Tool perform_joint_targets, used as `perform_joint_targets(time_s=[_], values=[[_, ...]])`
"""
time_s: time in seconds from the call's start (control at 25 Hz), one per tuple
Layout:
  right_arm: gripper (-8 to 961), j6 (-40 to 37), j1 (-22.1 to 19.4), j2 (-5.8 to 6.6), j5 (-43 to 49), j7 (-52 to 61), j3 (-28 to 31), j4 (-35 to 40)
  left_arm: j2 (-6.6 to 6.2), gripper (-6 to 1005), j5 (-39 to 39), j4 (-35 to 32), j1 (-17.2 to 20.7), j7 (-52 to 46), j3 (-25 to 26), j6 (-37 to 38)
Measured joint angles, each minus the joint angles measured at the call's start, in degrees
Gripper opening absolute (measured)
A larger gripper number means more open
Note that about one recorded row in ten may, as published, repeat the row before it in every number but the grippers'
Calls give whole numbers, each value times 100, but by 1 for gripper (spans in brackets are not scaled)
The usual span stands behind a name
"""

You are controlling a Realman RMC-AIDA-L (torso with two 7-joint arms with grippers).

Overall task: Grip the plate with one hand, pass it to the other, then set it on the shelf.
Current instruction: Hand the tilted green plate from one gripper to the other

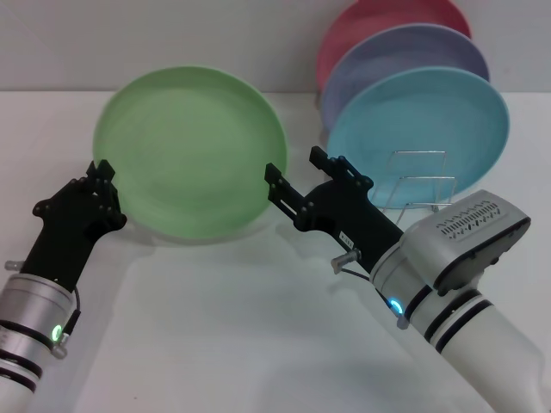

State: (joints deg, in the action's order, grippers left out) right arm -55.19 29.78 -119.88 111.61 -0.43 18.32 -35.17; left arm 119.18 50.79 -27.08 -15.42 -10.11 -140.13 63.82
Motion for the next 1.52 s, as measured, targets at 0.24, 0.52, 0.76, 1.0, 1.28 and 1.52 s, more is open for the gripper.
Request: perform_joint_targets(time_s=[0.24, 0.52, 0.76, 1.0, 1.28, 1.52], values=[[726, 0, -73, 0, 10, 1, -45, 64, 0, 62, 568, -204, 13, 469, -436, 31], [726, 0, -144, 0, 44, 2, -94, 150, 0, 64, 1294, -567, 68, 1151, -861, 53], [726, 3, -165, 0, 53, 5, -100, 192, 0, 66, 1796, -806, 75, 1656, -1212, 68], [726, 66, -142, 9, 63, 8, -101, 214, 0, 67, 1971, -905, 137, 1902, -1467, 159], [726, 70, -139, 9, 63, 8, -101, 214, 0, 69, 1990, -927, 185, 2055, -1505, 164], [726, 70, -135, 6, 63, 8, -100, 212, 0, 71, 2028, -973, 206, 2156, -1530, 171]])
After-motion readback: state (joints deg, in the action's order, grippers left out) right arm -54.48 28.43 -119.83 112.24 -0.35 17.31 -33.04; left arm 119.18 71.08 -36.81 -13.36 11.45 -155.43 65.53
